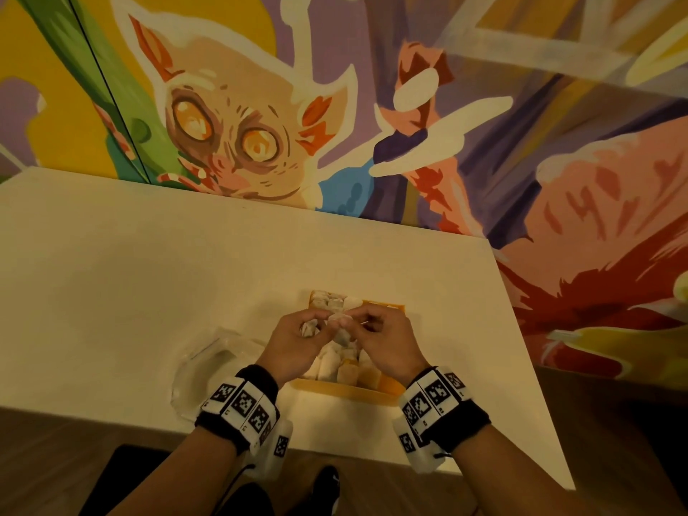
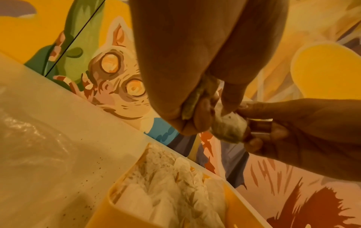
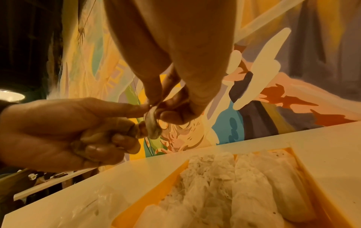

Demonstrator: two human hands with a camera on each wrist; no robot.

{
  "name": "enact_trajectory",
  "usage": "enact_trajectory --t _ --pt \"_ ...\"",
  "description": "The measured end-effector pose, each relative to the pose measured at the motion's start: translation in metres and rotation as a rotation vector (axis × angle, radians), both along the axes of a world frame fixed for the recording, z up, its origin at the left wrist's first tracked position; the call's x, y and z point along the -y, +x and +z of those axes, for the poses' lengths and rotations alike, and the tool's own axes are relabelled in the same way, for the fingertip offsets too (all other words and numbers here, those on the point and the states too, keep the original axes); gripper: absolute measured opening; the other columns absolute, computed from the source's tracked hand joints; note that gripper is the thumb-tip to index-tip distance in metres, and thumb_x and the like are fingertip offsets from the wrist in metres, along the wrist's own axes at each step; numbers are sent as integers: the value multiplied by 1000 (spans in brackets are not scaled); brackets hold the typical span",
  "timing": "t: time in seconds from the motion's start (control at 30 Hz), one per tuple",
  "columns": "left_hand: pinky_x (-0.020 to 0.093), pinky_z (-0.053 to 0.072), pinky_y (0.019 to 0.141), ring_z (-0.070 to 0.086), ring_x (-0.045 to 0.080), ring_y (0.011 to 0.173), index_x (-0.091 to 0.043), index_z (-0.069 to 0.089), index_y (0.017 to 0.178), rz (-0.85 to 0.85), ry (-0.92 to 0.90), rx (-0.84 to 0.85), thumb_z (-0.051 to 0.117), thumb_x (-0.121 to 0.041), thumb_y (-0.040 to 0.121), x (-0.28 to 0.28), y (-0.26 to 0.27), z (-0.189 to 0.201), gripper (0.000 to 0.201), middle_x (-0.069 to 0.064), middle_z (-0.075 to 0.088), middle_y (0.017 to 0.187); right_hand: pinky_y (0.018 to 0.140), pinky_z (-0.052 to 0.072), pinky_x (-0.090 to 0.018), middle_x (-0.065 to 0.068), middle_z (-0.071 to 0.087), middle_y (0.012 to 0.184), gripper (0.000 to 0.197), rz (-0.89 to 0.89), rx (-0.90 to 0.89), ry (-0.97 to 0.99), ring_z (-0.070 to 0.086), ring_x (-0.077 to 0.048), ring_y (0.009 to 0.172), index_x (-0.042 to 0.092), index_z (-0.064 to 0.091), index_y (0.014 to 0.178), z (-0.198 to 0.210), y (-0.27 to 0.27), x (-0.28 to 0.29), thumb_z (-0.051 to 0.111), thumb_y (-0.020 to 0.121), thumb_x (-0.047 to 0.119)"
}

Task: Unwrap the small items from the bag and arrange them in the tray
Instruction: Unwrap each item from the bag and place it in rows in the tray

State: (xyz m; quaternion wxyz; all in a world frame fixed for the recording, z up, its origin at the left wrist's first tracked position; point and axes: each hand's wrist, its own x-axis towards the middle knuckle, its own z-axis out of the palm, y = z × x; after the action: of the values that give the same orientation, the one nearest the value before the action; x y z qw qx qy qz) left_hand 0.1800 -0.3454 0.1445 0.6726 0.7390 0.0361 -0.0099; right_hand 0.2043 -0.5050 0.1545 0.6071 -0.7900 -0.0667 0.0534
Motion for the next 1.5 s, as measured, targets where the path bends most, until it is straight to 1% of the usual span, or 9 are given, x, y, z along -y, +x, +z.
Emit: enact_trajectory --t 0.27,0.33,0.5,0.67,0.83,0.97,1.17,1.3,1.5 --pt "25 41 69 53 7 68 -32 61 76 -63 280 -6 71 -32 86 -5 5 -18 14 -10 58 76 68 51 -23 5 74 80 12 -54 7 12 66 -8 72 26 76 77 -2 8 3 77 81 15" --pt "26 44 72 57 8 74 -29 67 86 -97 272 -5 69 -36 87 -5 6 -12 7 -6 62 84 64 52 -28 2 73 80 12 -64 -16 56 66 -12 70 26 76 76 -4 7 3 77 81 15" --pt "48 49 89 63 26 93 -14 71 88 -182 236 -2 59 -54 84 -5 10 -9 42 9 70 93 61 57 -35 -2 73 80 11 -76 -30 129 66 -19 70 22 76 78 -2 7 1 76 81 11" --pt "42 51 88 66 15 92 -24 74 87 -139 238 0 64 -30 92 -5 14 -10 13 -6 73 89 64 57 -30 1 69 80 8 -6 -69 109 65 -15 71 22 71 86 0 5 4 73 85 14" --pt "34 51 87 64 20 103 -26 70 89 -102 233 -66 66 -24 91 -5 12 -15 5 -8 70 98 68 50 -13 10 70 76 12 56 10 -191 64 2 70 27 71 78 2 18 14 79 79 17" --pt "30 49 67 56 41 110 -21 69 93 -45 179 -231 64 -20 91 -9 9 -25 5 10 66 120 60 44 -6 8 71 80 3 -42 87 -496 63 -5 74 22 73 84 -3 39 37 71 84 23" --pt "36 49 85 53 36 124 -20 68 91 -72 205 -314 65 -19 91 -14 4 -46 3 6 59 132 72 54 -33 -4 71 92 12 -71 3 -831 64 -24 88 21 70 91 -21 54 62 60 85 24" --pt "32 50 71 53 42 118 -19 68 89 -63 196 -341 65 -18 91 -13 2 -52 3 9 62 129 79 52 -35 -2 67 96 12 -4 -30 -1039 63 -25 92 26 64 95 -33 51 59 58 85 30" --pt "49 48 94 50 43 122 -14 69 93 -54 182 -322 66 -18 90 -16 2 -41 6 3 65 118 94 37 -38 -1 64 103 15 120 2 -1284 56 -25 103 26 59 100 -51 51 52 49 92 35"
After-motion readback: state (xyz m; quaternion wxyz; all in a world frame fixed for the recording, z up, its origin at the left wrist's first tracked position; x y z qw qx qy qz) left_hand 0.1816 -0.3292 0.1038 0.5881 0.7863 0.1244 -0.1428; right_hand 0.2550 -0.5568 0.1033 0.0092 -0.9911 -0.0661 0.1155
